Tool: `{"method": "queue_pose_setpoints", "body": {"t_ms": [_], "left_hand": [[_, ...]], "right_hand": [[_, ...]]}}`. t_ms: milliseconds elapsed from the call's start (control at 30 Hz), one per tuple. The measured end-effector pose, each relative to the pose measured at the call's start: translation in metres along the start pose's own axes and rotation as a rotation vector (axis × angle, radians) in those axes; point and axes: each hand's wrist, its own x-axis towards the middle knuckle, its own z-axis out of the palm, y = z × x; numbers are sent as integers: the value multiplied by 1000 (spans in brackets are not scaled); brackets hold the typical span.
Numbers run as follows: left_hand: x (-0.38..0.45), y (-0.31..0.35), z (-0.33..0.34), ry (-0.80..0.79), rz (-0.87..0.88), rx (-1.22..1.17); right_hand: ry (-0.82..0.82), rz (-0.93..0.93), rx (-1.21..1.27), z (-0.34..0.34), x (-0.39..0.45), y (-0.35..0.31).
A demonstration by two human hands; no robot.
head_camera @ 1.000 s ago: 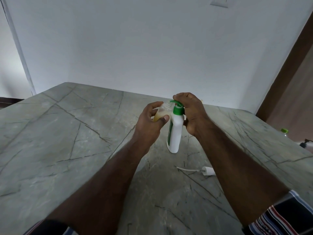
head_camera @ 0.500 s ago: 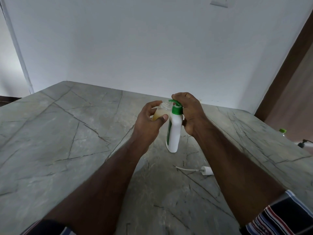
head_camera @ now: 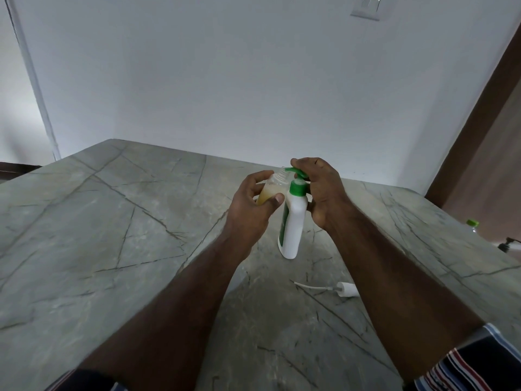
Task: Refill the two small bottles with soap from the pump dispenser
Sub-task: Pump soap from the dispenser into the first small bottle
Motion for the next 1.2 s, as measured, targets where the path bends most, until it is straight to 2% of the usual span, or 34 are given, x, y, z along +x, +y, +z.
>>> {"method": "queue_pose_setpoints", "body": {"t_ms": [1200], "left_hand": [[1,0,1,-15,24,-6]], "right_hand": [[-7,-13,-15,-7,8,3]]}}
